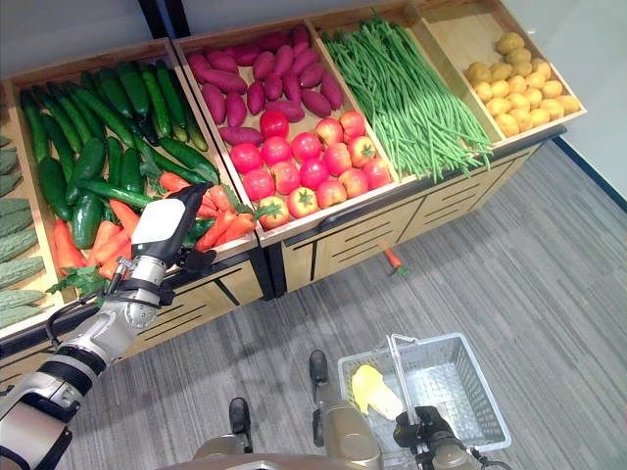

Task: Get the vegetables into the basket

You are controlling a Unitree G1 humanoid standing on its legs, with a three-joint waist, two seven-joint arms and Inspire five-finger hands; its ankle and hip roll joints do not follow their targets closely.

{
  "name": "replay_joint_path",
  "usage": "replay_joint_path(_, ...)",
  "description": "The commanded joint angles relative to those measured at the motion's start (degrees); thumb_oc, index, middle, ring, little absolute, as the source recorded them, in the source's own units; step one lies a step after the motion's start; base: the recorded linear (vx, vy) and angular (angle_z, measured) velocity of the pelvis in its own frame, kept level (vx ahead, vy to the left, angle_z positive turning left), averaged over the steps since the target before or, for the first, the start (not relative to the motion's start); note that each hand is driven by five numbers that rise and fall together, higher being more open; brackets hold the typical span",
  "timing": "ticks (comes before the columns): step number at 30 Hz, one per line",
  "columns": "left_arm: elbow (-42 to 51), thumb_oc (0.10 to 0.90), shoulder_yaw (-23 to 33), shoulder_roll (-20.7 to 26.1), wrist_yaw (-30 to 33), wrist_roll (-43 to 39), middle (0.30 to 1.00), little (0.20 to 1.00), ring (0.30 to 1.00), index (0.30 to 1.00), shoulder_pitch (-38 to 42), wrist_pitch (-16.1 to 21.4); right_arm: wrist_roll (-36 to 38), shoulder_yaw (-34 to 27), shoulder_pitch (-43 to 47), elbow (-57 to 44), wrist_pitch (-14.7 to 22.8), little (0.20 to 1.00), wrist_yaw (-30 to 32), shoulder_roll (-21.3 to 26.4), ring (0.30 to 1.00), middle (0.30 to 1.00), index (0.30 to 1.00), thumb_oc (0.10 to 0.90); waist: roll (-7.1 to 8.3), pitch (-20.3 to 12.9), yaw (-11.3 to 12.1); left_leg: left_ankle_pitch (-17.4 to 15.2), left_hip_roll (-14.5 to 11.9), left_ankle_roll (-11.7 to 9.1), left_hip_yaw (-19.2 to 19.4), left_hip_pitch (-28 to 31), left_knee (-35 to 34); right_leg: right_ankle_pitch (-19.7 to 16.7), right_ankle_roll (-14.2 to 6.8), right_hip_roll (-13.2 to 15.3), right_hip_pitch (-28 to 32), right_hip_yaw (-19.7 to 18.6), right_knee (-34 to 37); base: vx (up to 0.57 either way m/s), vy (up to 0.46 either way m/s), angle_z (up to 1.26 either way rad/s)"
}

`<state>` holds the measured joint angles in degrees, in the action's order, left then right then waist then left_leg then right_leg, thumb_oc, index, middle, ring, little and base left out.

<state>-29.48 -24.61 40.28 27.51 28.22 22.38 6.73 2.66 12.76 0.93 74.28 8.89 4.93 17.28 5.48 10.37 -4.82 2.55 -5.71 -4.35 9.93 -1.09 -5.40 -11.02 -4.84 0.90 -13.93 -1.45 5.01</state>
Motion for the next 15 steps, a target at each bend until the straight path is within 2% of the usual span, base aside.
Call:
replay_joint_path(1, -2.51, 0.900, 7.01, 2.05, 5.10, 1.38, 1.000, 1.000, 1.000, 1.000, 8.20, -1.71, 1.44, 2.95, -0.16, -1.21, 2.33, 0.300, 0.54, 1.12, 0.300, 0.300, 0.300, 0.400, -0.71, -1.95, -1.50, -2.30, -0.72, -0.85, -2.62, 2.23, 0.40, 2.07, -5.10, 6.37, 5.00, -3.40, -0.17, 0.01, 0.012, -0.15)
replay_joint_path(5, 0.12, 0.900, 8.13, 1.41, 4.67, 0.26, 1.000, 1.000, 1.000, 1.000, 6.48, -0.75, 1.56, 2.47, -0.04, -0.97, 2.24, 0.300, 0.47, 0.95, 0.300, 0.300, 0.300, 0.400, -0.59, -1.98, -1.32, -2.50, -0.60, -0.76, -2.53, 2.49, 0.40, 2.05, -5.19, 6.46, 5.10, -3.46, -0.18, 0.00, 0.016, -0.09)
replay_joint_path(8, 4.92, 0.900, 9.69, 1.15, 4.13, -0.94, 1.000, 1.000, 1.000, 1.000, 5.08, 0.69, 1.58, 1.91, -0.24, -0.91, 2.16, 0.300, 0.41, 0.94, 0.300, 0.300, 0.300, 0.400, -0.49, -1.93, -1.06, -2.53, -0.53, -0.71, -2.58, 2.45, 0.40, 2.05, -5.26, 6.55, 5.14, -3.39, -0.16, 0.00, 0.007, 0.01)
replay_joint_path(9, 9.12, 0.900, 11.21, 0.77, 3.62, -1.80, 1.000, 1.000, 1.000, 1.000, 3.50, 1.84, 1.48, 1.49, -0.37, -0.86, 2.08, 0.300, 0.38, 0.88, 0.300, 0.300, 0.300, 0.400, -0.42, -1.87, -0.89, -2.57, -0.48, -0.65, -2.70, 2.41, 0.40, 2.10, -5.23, 6.62, 5.17, -3.32, -0.13, 0.00, 0.007, 0.08)
replay_joint_path(15, 16.52, 0.900, 12.51, 0.65, 1.60, -2.04, 1.000, 1.000, 1.000, 1.000, 0.72, 3.67, 1.60, 1.15, -0.57, -0.90, 1.87, 0.300, 0.07, 0.71, 0.300, 0.300, 0.300, 0.400, -0.43, -1.77, -0.54, -2.77, -0.44, -0.55, -2.93, 2.56, 0.40, 2.22, -5.23, 6.71, 5.42, -3.20, -0.09, 0.00, 0.001, -0.03)
